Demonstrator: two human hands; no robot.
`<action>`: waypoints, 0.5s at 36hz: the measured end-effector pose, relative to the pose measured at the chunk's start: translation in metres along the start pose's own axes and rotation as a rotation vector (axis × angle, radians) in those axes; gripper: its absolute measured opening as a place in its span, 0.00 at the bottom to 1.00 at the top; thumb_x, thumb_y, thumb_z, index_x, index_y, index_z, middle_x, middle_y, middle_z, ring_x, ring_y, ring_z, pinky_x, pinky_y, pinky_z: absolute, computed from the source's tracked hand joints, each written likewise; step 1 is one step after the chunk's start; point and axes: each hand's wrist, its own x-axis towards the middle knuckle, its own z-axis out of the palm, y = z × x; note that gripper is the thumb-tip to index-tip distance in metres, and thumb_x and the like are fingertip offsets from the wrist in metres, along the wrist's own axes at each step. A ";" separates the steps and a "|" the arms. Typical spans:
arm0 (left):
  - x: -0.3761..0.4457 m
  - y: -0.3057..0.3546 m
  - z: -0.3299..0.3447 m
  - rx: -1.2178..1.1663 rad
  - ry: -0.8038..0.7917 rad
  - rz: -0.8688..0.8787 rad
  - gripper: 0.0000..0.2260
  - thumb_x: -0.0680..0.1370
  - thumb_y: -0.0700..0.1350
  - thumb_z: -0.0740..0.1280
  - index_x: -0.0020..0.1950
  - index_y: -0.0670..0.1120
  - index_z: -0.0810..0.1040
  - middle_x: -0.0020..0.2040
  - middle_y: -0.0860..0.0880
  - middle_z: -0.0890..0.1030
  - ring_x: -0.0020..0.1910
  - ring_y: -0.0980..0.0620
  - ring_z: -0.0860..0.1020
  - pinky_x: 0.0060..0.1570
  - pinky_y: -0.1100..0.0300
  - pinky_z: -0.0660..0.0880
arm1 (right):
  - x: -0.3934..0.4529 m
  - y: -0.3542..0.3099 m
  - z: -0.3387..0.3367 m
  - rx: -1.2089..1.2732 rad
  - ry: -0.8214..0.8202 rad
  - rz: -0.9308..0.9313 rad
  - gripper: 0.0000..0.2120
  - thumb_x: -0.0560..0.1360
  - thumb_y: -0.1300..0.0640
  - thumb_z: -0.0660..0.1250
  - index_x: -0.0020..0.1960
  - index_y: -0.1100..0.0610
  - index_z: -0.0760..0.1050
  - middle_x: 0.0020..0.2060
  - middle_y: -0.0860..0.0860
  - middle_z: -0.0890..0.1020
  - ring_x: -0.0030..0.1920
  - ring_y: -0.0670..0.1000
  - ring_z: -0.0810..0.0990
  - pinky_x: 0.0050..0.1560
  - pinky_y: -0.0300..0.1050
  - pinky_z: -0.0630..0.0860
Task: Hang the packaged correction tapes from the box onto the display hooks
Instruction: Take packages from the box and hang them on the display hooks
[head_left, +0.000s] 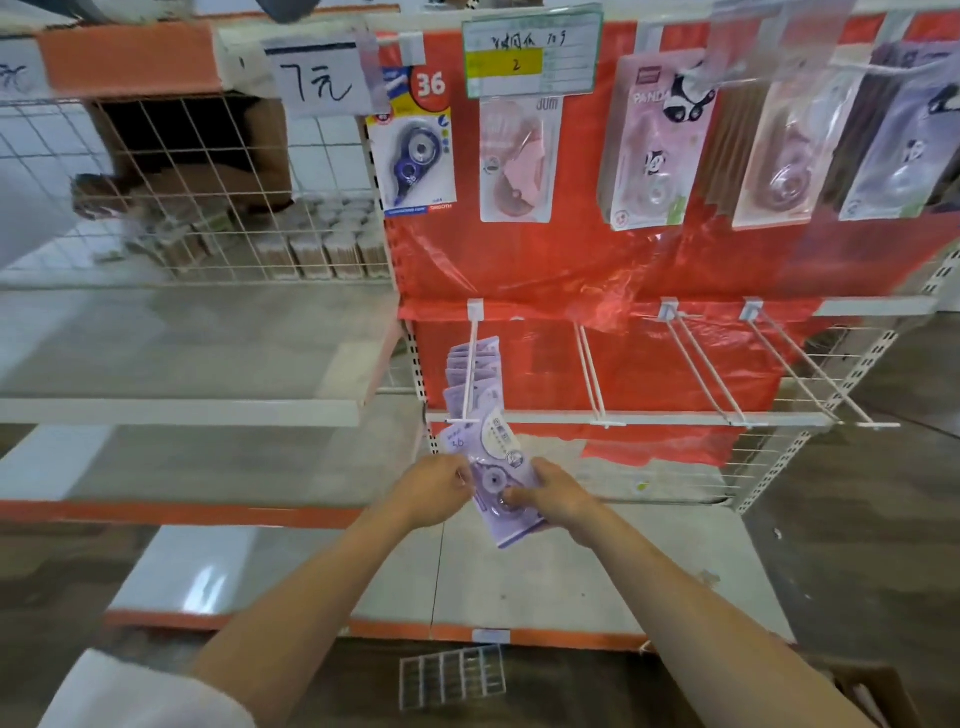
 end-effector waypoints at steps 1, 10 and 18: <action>-0.001 -0.004 -0.001 -0.008 0.006 -0.012 0.08 0.77 0.41 0.63 0.52 0.40 0.78 0.54 0.43 0.81 0.54 0.45 0.77 0.50 0.59 0.70 | 0.002 0.000 0.004 0.011 -0.007 -0.003 0.18 0.72 0.60 0.71 0.60 0.56 0.71 0.58 0.57 0.79 0.57 0.59 0.79 0.47 0.56 0.81; -0.007 -0.028 0.000 -0.079 0.063 -0.113 0.07 0.77 0.41 0.65 0.53 0.41 0.77 0.50 0.41 0.81 0.47 0.42 0.80 0.43 0.60 0.72 | 0.028 0.007 0.019 -0.087 0.106 -0.061 0.14 0.74 0.60 0.69 0.56 0.60 0.70 0.49 0.56 0.76 0.50 0.58 0.76 0.49 0.55 0.78; -0.001 -0.027 0.004 -0.072 0.079 -0.129 0.07 0.77 0.42 0.64 0.53 0.43 0.78 0.48 0.44 0.82 0.45 0.44 0.80 0.44 0.61 0.71 | 0.041 0.029 0.019 0.153 0.054 -0.128 0.12 0.72 0.58 0.73 0.50 0.49 0.73 0.55 0.54 0.81 0.56 0.56 0.79 0.59 0.58 0.75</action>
